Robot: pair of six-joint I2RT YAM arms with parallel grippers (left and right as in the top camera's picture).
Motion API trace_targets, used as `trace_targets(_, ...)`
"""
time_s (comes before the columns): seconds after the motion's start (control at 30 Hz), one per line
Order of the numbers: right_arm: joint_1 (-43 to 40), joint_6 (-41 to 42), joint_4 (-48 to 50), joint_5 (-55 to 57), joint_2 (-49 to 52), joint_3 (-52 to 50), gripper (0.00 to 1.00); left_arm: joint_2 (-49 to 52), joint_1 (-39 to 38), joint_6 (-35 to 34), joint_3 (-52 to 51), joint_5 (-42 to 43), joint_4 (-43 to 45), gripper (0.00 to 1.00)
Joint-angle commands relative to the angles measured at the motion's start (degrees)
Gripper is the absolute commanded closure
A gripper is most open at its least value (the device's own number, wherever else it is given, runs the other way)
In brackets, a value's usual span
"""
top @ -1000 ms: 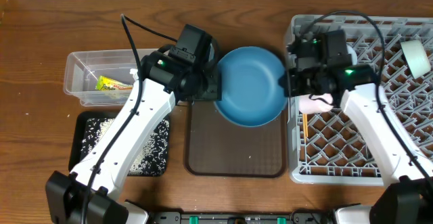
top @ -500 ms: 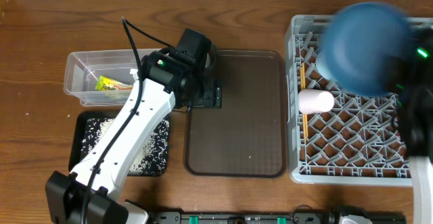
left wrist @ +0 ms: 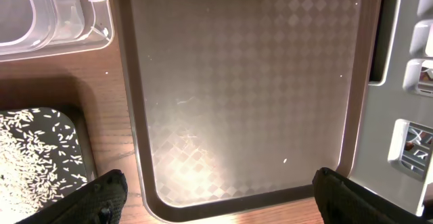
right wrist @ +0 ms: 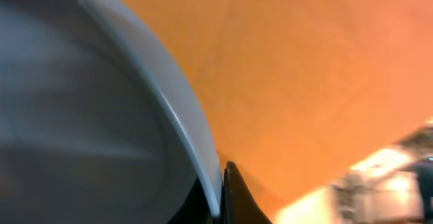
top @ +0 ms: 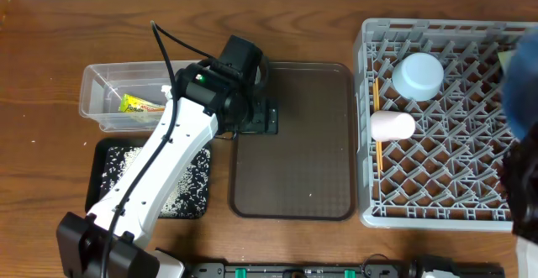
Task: Sort waste into correct bins and load items into the dishwasher rack
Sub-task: 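Carry the teal plate with the right gripper and lower it into the rack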
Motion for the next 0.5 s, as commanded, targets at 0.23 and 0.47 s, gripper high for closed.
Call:
trace_targets(0.23, -0.2, -26.8, 2.8, 12.2, 10.0, 0.6, 0.99, -0.8, 0.0, 0.7, 1.1, -0.9, -0.1, 0.09)
trace_targets(0.47, -1.8, -35.5, 5.6, 12.4, 15.9, 0.6, 0.99, -0.8, 0.0, 0.7, 1.1, -0.9, -0.1, 0.09)
